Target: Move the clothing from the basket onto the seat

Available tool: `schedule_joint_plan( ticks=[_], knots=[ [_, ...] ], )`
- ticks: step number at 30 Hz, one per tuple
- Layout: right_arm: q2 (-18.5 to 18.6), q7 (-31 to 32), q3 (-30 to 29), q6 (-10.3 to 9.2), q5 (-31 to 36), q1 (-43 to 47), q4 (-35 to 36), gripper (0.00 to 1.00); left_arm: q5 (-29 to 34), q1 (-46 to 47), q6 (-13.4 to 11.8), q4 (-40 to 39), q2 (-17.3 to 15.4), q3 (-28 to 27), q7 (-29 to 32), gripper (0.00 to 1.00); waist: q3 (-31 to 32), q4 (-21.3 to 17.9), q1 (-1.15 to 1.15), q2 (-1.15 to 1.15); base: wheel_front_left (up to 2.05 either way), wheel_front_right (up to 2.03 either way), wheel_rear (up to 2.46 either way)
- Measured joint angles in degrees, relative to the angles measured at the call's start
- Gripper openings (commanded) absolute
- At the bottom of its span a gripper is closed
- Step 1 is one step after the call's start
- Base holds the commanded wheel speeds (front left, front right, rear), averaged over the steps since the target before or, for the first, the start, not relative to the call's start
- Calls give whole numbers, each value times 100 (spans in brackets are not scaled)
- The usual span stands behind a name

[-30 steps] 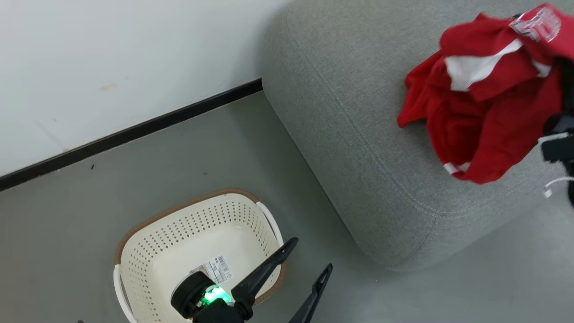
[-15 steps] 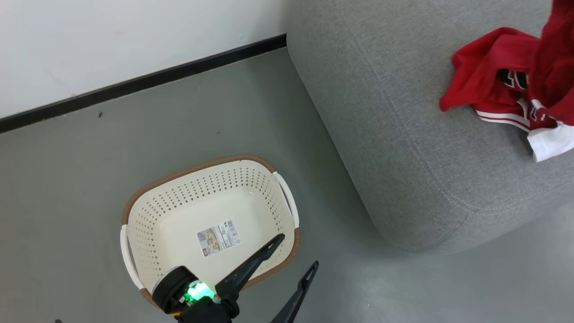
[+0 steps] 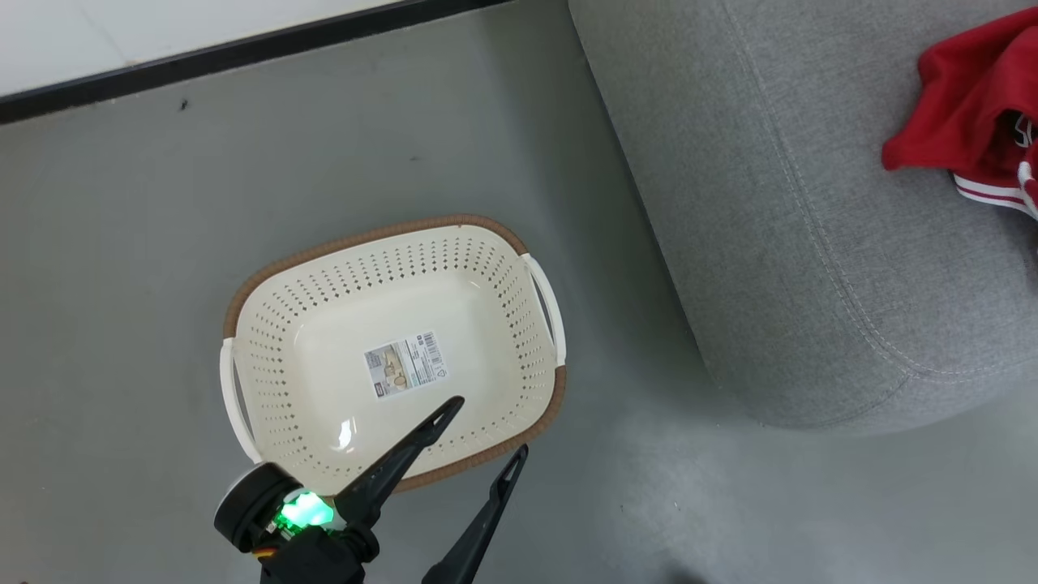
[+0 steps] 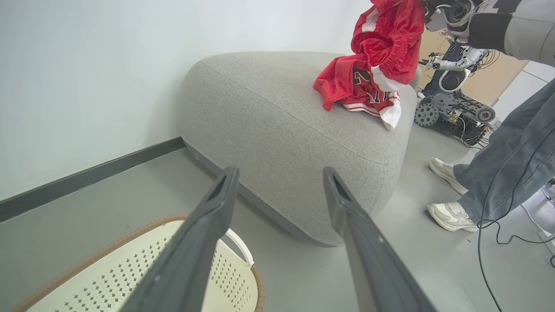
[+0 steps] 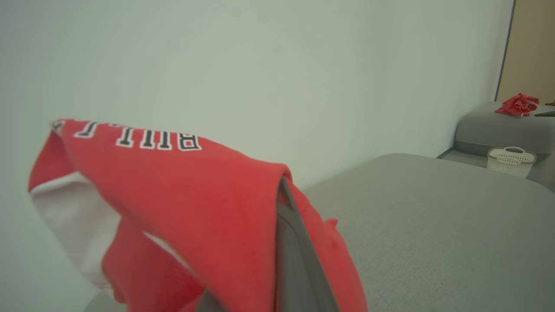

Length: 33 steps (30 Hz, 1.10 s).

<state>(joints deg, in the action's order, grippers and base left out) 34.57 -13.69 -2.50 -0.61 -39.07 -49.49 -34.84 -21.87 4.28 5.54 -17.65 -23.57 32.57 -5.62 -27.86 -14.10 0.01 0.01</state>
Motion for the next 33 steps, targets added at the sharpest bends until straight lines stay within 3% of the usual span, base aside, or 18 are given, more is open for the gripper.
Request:
schedule_joint_plan(
  ticks=[8,16,20,21,22,23,33],
  knots=[
    [-775,-10,168,-115,-31,445,-311,0,1,2,-36,-162,-151,-114,124,100,-391,-63,0,0,0,0,0],
    [-828,-55,76,-87,-83,447,-740,0,-21,16,-94,-202,-167,-218,183,100,-574,-192,0,0,0,0,0],
    [-823,-58,56,-38,-74,424,-873,51,-47,17,-103,-192,-163,-259,201,100,-558,-224,-1,0,0,0,0],
    [-823,-58,58,-37,-70,413,-889,78,-74,17,-108,-186,-163,-261,201,100,-543,-232,-1,0,0,0,0],
    [-821,-58,73,-27,-37,400,-894,92,-96,17,-108,-179,-160,-260,201,100,-527,-240,-1,0,0,0,0],
    [-812,-59,102,12,18,392,-898,100,-132,18,-108,-169,-152,-256,201,100,-507,-247,-1,0,0,0,0],
    [-735,-60,370,112,597,469,-522,100,-227,63,-101,5,73,-116,188,100,-220,-267,-2,0,0,0,0]
  ],
)
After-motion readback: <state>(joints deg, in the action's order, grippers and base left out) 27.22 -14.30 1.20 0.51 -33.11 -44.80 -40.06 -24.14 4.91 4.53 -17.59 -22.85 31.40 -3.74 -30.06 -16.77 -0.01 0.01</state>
